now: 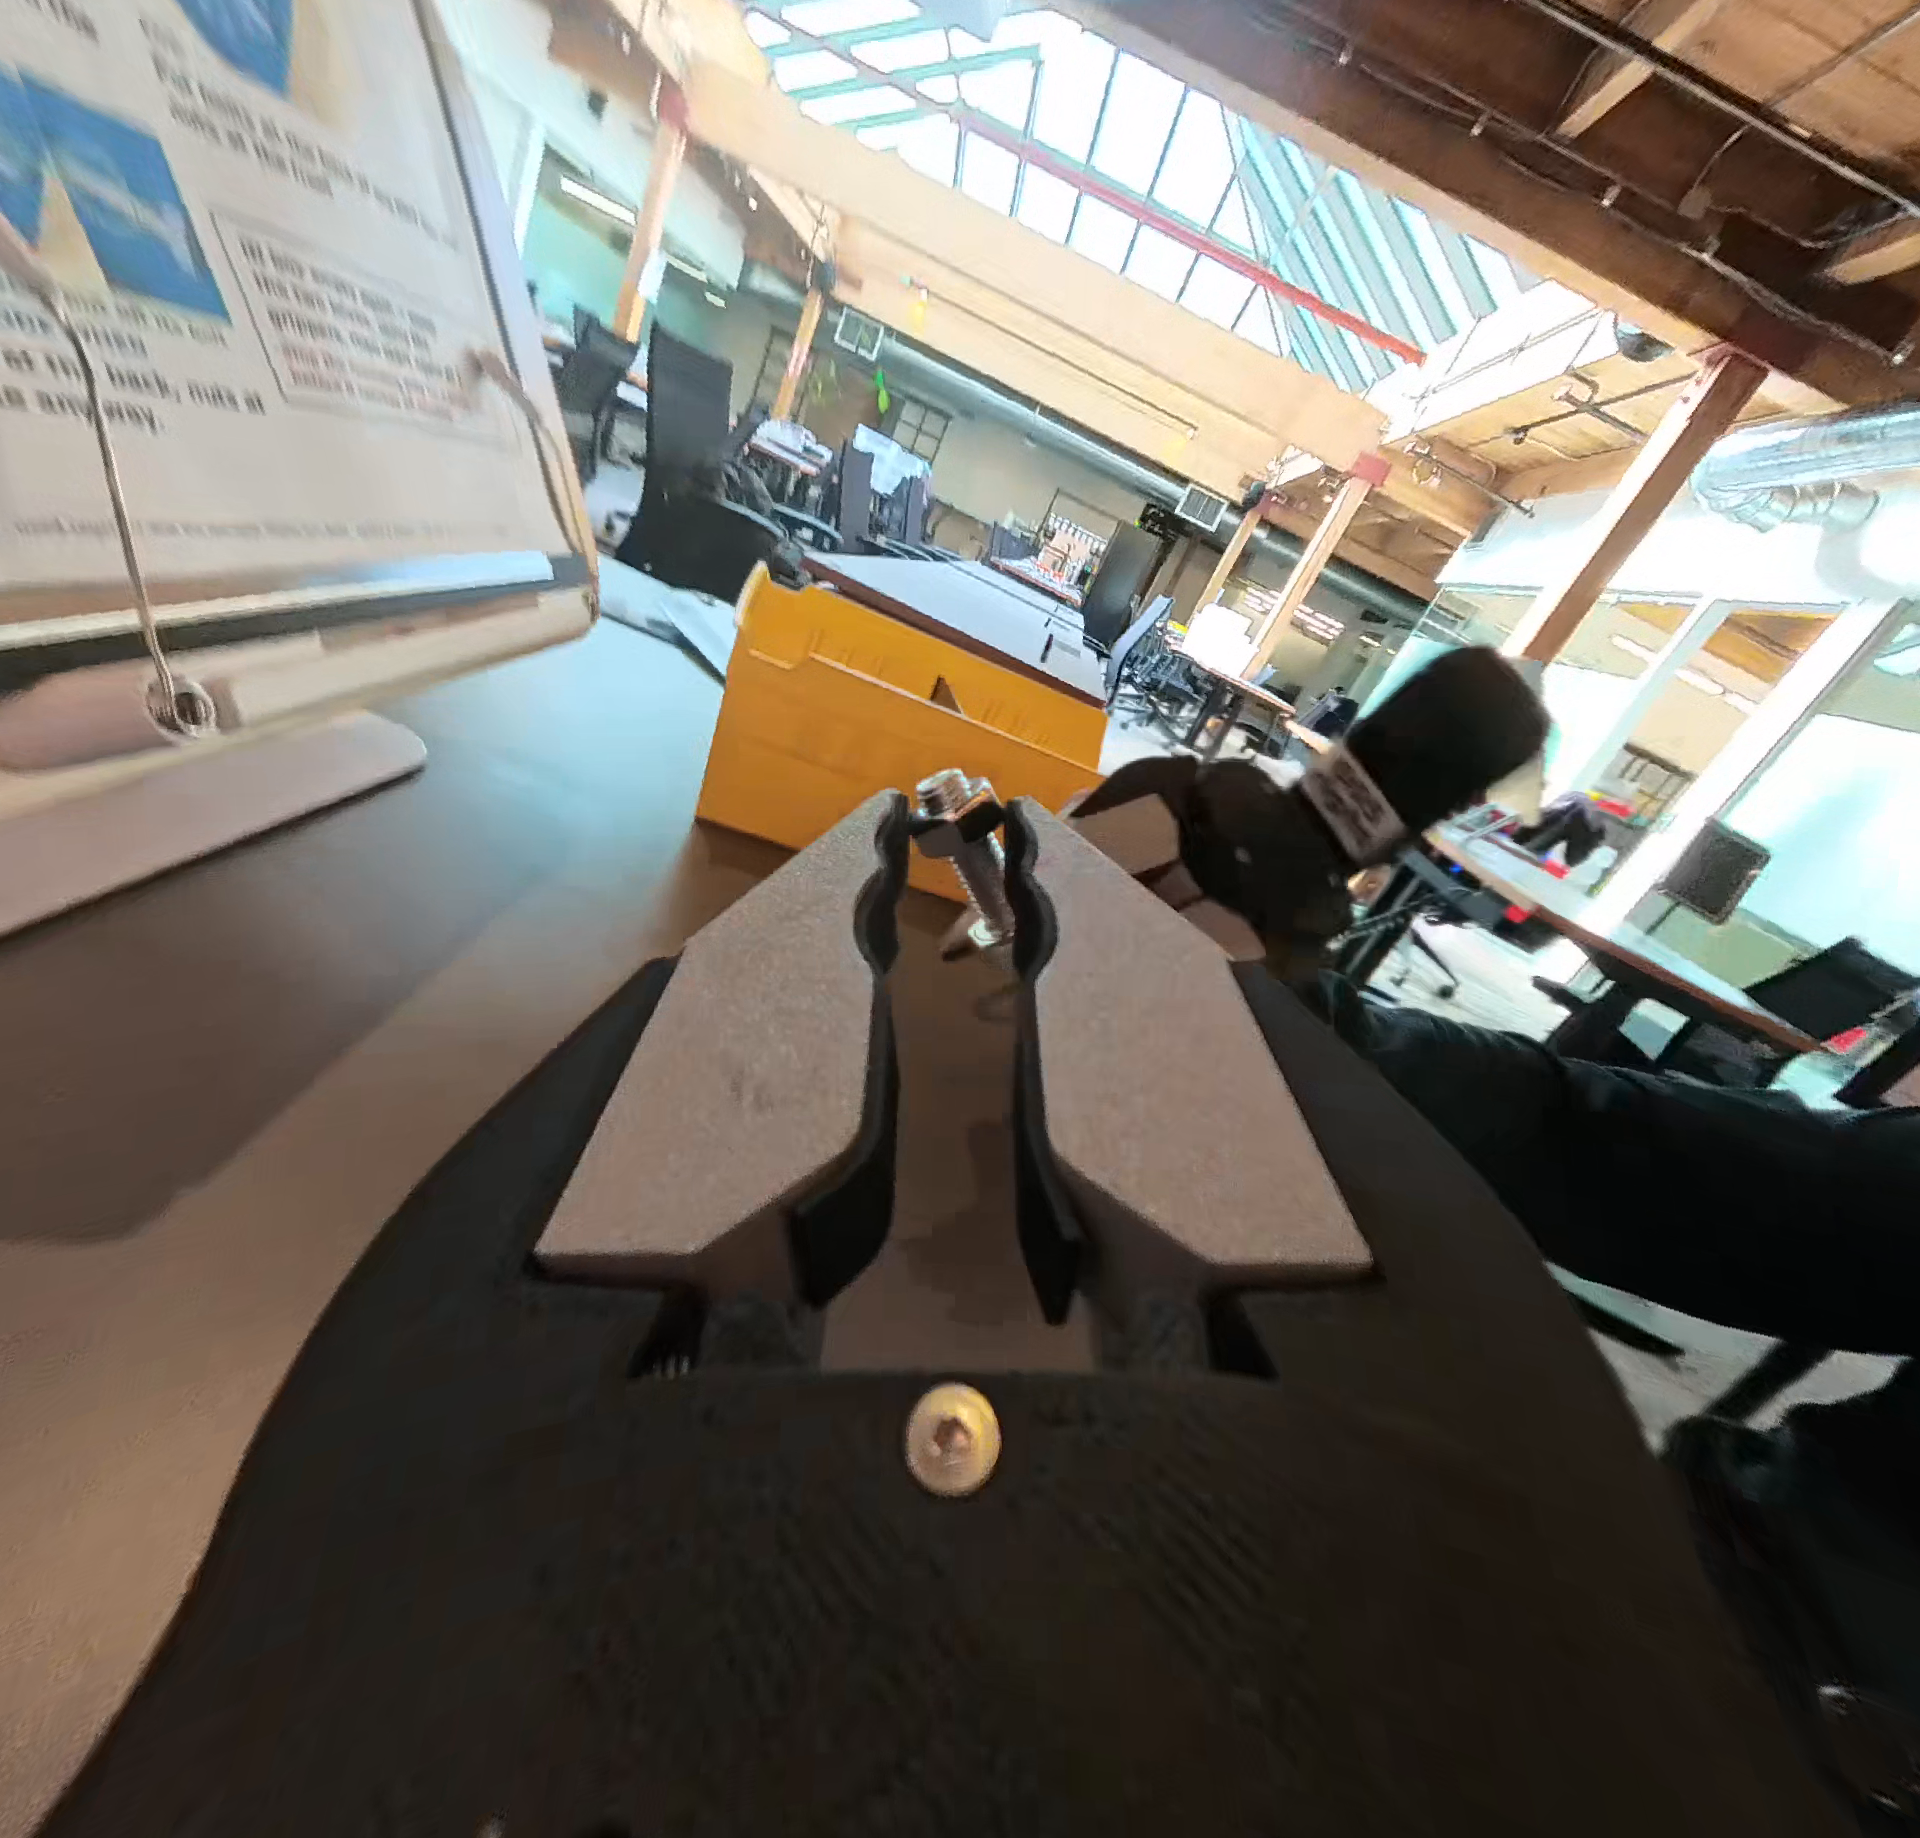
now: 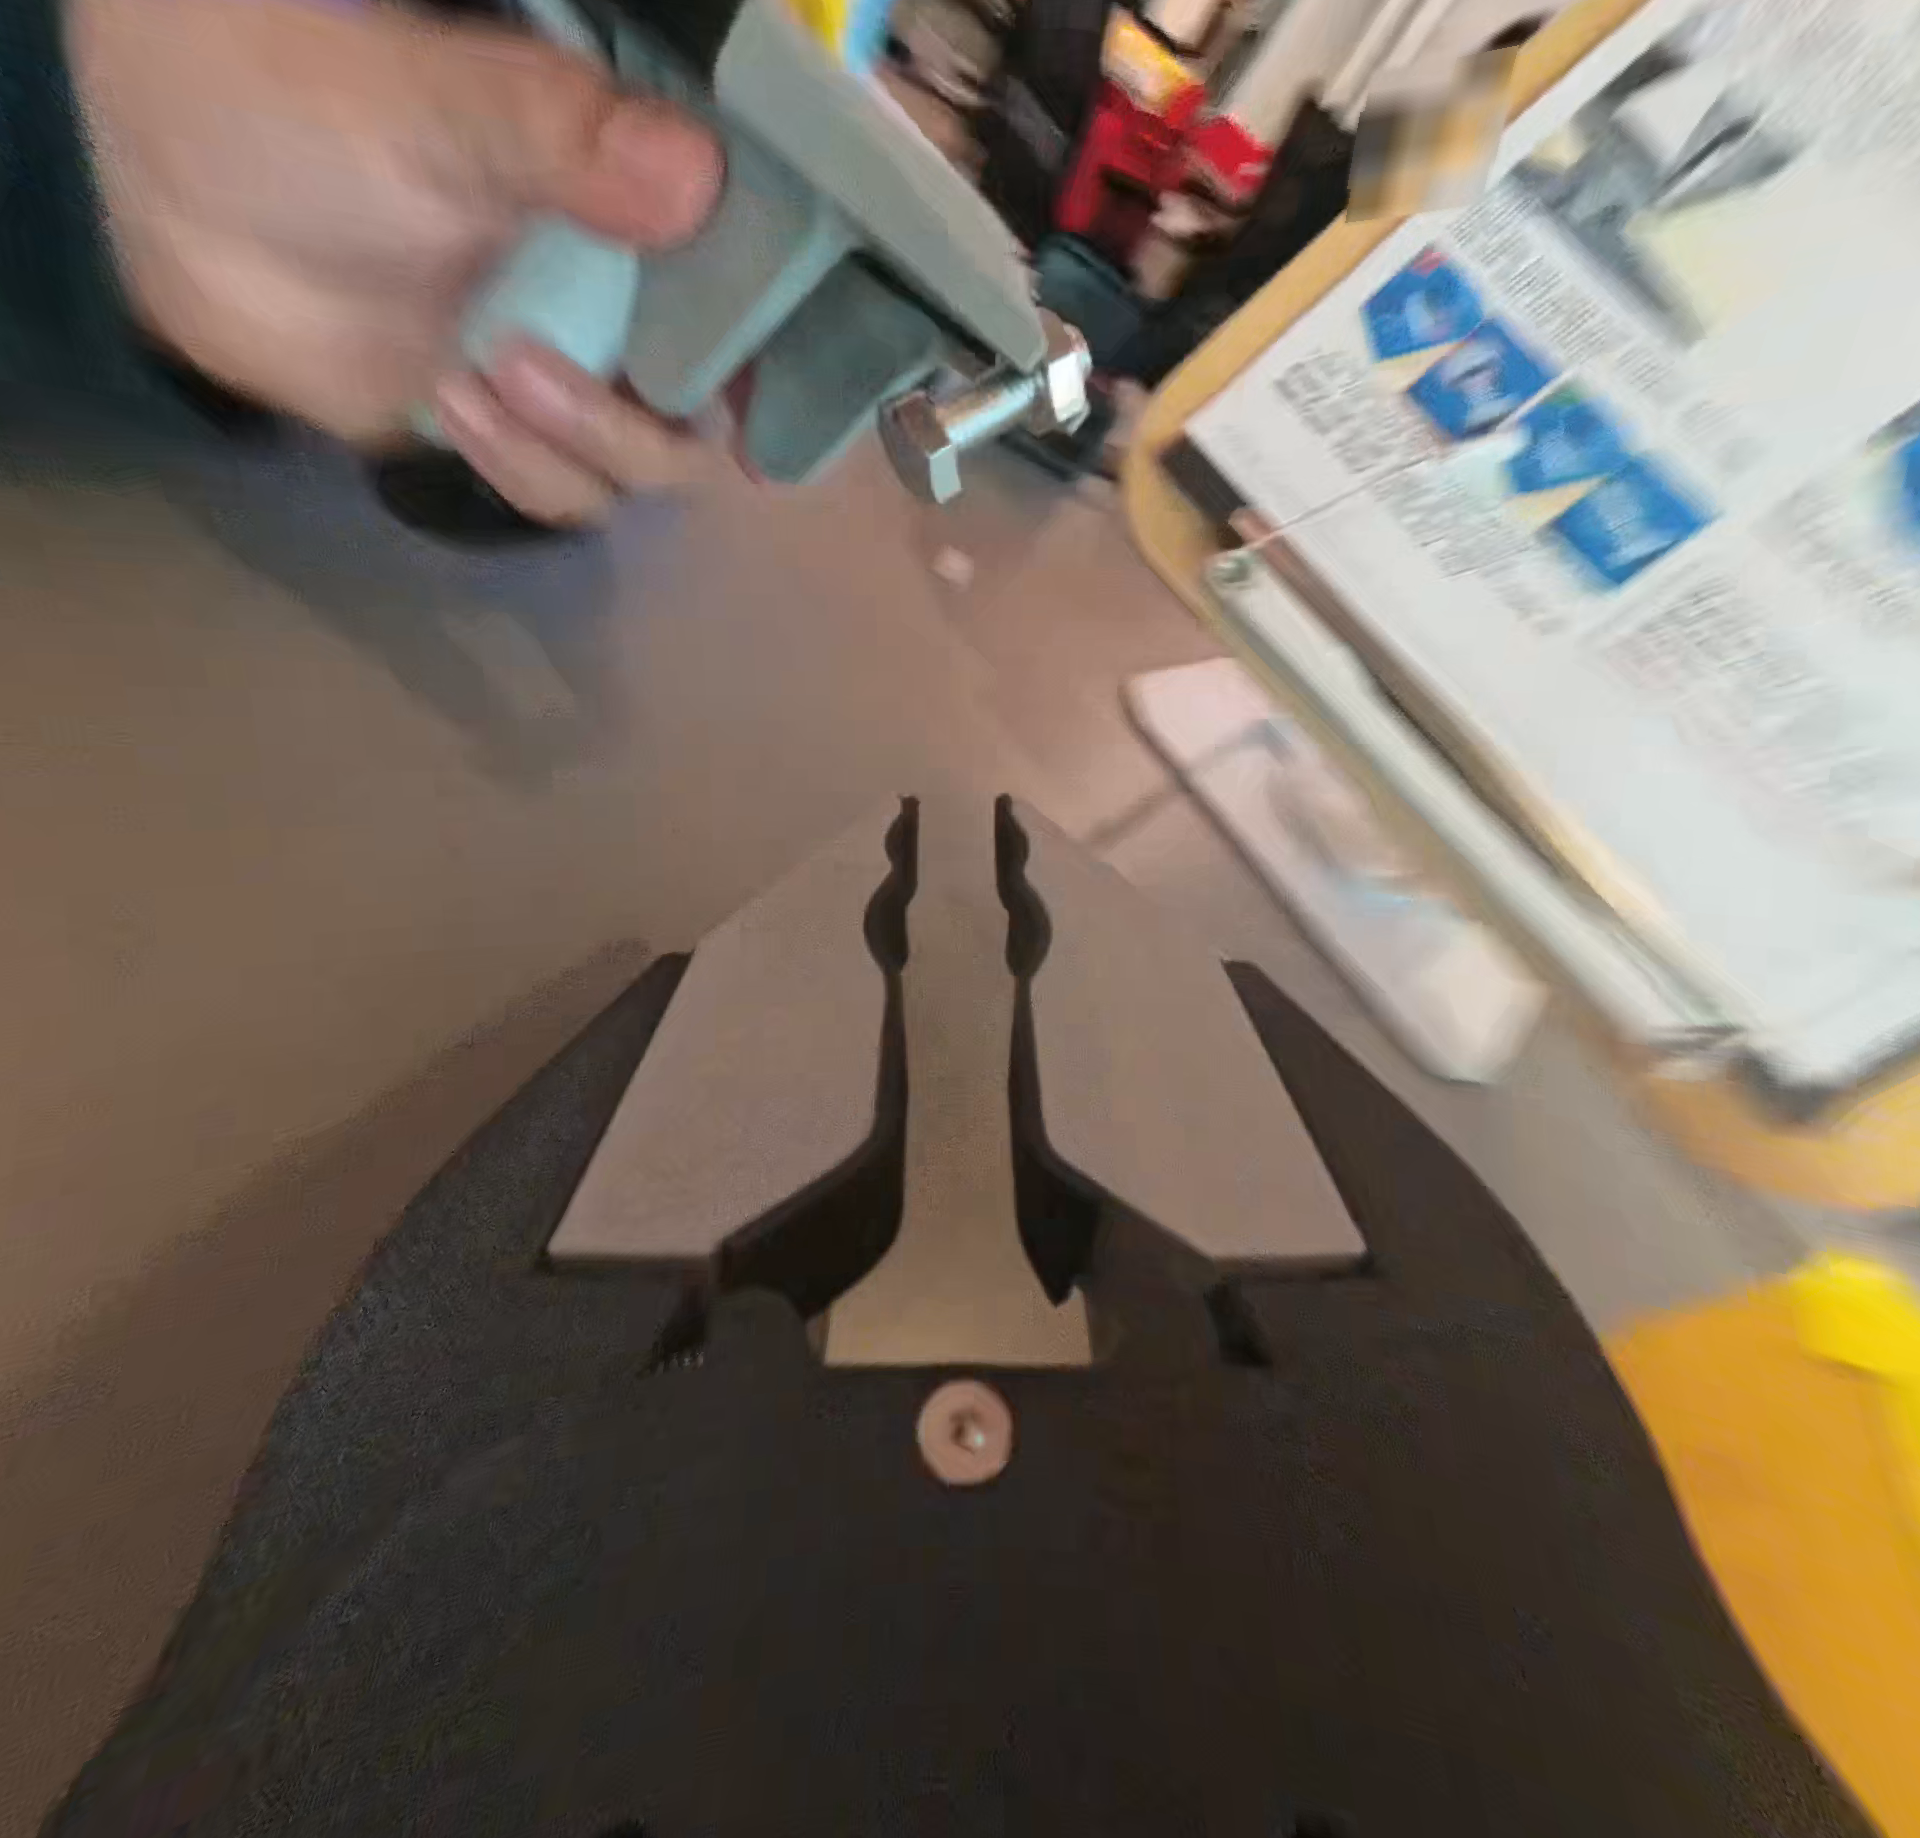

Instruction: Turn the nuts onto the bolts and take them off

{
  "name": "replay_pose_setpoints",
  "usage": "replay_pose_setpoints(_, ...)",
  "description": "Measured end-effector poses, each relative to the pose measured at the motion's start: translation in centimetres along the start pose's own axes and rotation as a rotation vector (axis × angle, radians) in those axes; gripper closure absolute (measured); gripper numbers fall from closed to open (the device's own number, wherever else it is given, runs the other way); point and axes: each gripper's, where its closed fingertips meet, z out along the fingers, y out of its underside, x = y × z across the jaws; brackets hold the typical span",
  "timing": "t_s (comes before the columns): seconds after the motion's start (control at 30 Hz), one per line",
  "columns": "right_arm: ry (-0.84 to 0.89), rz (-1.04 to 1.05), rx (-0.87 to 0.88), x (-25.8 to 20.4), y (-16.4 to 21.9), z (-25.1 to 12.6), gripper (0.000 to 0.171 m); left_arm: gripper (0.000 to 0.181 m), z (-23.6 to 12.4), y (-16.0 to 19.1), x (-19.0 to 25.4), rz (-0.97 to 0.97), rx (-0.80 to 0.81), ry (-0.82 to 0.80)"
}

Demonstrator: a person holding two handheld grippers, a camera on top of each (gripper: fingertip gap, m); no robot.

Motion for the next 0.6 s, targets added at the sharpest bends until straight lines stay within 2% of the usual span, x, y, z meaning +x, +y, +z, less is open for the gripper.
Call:
replay_pose_setpoints(0.03,-0.124,0.143,0.051,-0.8,-0.5,-0.2,0.160,0.165,0.1,-0.3,0.2,0.044,0.013,-0.005)
replay_pose_setpoints(0.1,-0.302,0.385,0.129,-1.5,-1.5,-0.5,0.136,0.165,0.4,-0.7,1.2,0.154,0.036,0.000)
replay_pose_setpoints(0.17,-0.377,0.506,0.187,-1.4,-2.5,-0.8,0.130,0.165,0.8,-0.7,2.6,0.219,0.039,0.038)
replay_pose_setpoints(0.37,-0.423,0.599,0.344,-1.1,-5.2,-1.6,0.131,0.166,1.8,0.2,4.3,0.334,0.005,0.063)
replay_pose_setpoints(0.47,-0.459,0.607,0.372,-1.5,-6.0,-1.7,0.146,0.166,2.1,0.5,4.6,0.394,-0.006,0.051)
replay_pose_setpoints(0.6,-0.475,0.611,0.378,-1.8,-6.4,-1.6,0.154,0.166,2.5,1.2,5.0,0.438,-0.032,0.055)
